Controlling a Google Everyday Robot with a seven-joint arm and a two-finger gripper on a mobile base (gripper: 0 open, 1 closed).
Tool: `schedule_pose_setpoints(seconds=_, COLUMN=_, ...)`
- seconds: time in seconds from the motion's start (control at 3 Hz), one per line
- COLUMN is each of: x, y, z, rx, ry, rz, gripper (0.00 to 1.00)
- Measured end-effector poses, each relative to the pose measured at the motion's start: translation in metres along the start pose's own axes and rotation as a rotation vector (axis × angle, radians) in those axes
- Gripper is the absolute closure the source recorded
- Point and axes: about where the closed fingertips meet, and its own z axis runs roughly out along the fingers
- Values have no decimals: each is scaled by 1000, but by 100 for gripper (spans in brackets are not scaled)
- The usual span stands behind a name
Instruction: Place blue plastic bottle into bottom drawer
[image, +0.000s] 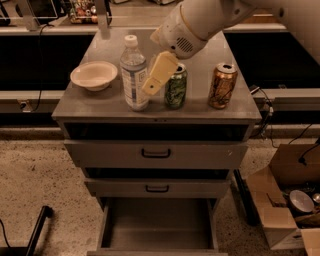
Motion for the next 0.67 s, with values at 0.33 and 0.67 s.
schedule_pose_setpoints(seconds=0.33, x=-2, y=-17, z=15, rx=107, ry=-24, rz=41, gripper=0)
schedule_pose_setpoints(seconds=0.67, x=-1, y=-26, z=29, rx=213, ry=-46, rz=96, gripper=0)
